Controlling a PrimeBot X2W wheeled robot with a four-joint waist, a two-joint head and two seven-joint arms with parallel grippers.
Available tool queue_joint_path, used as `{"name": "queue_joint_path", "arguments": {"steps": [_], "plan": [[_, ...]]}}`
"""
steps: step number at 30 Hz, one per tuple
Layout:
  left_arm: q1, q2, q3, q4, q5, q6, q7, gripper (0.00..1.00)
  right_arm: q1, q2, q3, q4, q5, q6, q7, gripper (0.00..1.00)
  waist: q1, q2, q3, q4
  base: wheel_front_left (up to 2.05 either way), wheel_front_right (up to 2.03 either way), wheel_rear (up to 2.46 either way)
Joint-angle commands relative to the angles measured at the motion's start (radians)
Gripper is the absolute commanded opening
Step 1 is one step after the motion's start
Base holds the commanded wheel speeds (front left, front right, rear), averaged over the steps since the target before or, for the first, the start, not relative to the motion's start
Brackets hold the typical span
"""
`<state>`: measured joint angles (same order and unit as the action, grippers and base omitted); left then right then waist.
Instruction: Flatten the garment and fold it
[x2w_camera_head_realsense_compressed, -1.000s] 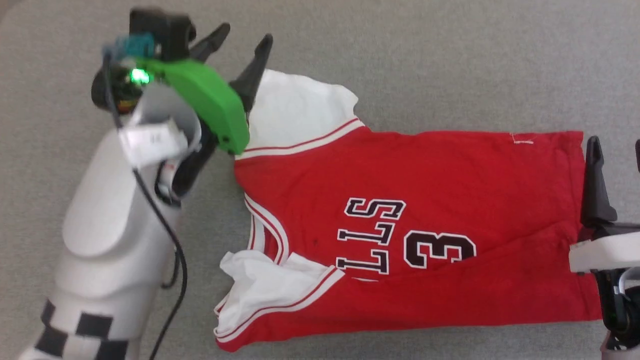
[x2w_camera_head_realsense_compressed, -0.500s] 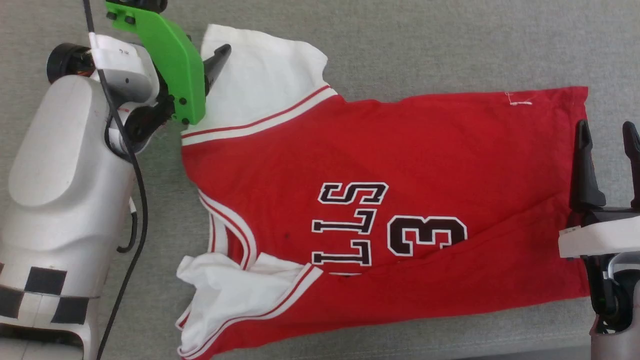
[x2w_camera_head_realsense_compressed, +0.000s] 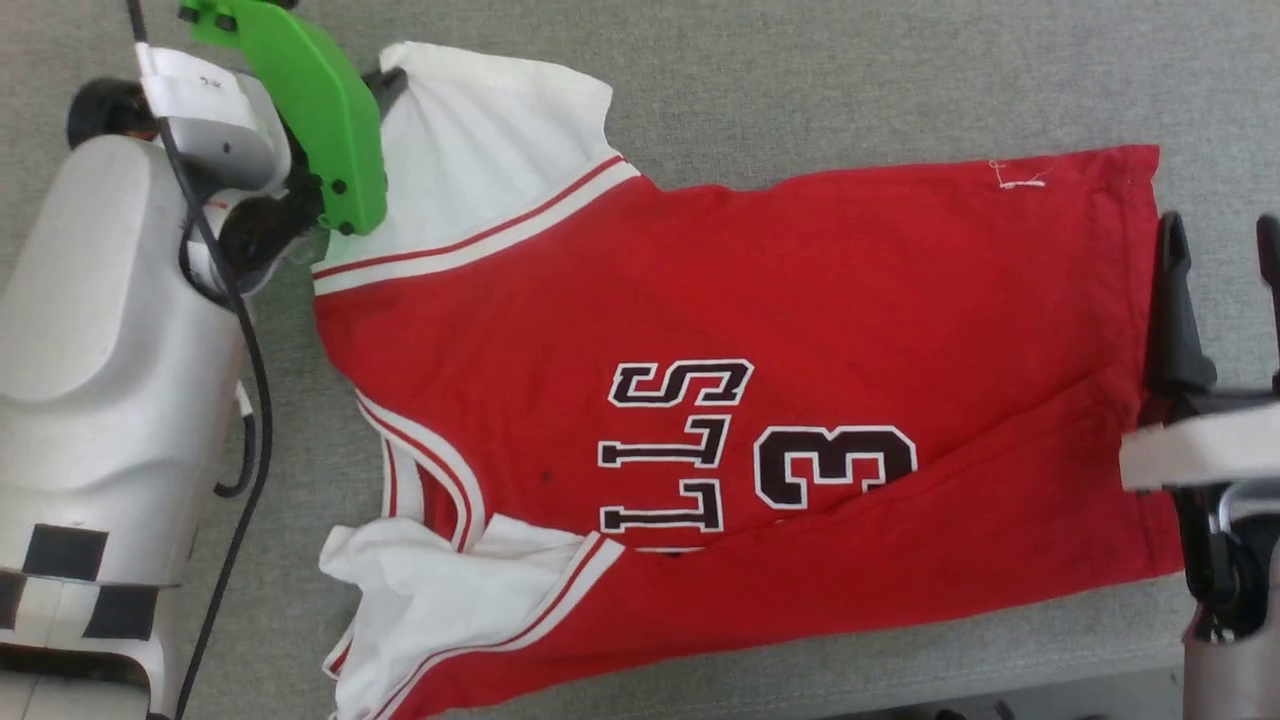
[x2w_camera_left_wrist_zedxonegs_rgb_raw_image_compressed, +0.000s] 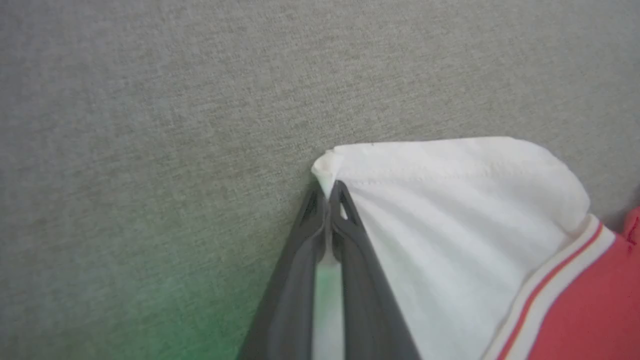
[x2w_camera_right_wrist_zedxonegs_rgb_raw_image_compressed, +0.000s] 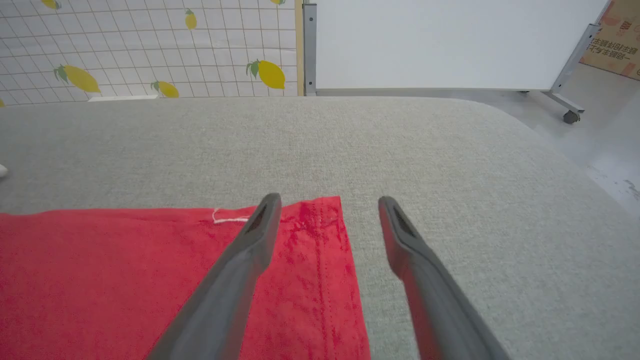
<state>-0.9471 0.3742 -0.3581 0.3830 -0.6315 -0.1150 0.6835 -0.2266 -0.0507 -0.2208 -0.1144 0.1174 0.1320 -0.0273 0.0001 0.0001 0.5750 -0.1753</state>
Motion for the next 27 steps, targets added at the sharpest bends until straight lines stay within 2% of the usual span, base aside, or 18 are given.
{"name": "queue_joint_path", "arguments": {"steps": [1,4,8,12,17,21,26,27], "plan": [[0.037,-0.003,-0.015,0.019,-0.010,-0.005,0.004,0.00,-0.045,0.000,0.012,-0.018,-0.008,-0.001,0.020,1.00,-0.0001,-0.0001,-0.025,0.016,0.00,0.00,0.00],[0.047,-0.005,-0.019,0.016,-0.017,-0.007,-0.012,0.00,-0.110,-0.005,0.038,-0.033,0.013,-0.001,0.100,1.00,-0.0001,-0.0001,-0.041,0.022,0.00,0.00,0.00],[0.048,-0.008,-0.030,0.009,-0.020,-0.009,-0.031,0.00,-0.224,-0.072,0.058,-0.003,0.071,-0.001,0.293,1.00,-0.0001,-0.0001,-0.045,0.032,0.00,0.00,0.00],[0.036,-0.017,-0.044,0.004,-0.024,-0.011,-0.041,0.00,-0.322,-0.135,0.046,0.087,0.106,-0.001,0.493,1.00,-0.0001,-0.0001,-0.034,0.047,0.00,0.00,0.00],[0.020,-0.028,-0.061,0.007,-0.028,-0.012,-0.049,0.00,-0.368,-0.195,0.042,0.210,0.106,-0.001,0.737,1.00,-0.0001,-0.0001,-0.018,0.064,0.00,0.00,0.00],[0.008,-0.031,-0.071,0.012,-0.031,-0.013,-0.053,0.00,-0.381,-0.211,0.023,0.244,0.098,-0.001,0.812,1.00,-0.0001,-0.0001,-0.008,0.072,0.00,0.00,0.00],[-0.003,-0.032,-0.079,0.018,-0.036,-0.013,-0.053,0.00,-0.375,-0.200,0.002,0.267,0.102,-0.001,0.845,1.00,-0.0001,-0.0001,0.001,0.079,0.00,0.00,0.00],[-0.006,-0.031,-0.080,0.019,-0.037,-0.013,-0.052,0.00,-0.374,-0.195,-0.002,0.273,0.103,-0.001,0.849,0.97,-0.0001,-0.0001,0.004,0.079,0.00,0.00,0.00]]}}
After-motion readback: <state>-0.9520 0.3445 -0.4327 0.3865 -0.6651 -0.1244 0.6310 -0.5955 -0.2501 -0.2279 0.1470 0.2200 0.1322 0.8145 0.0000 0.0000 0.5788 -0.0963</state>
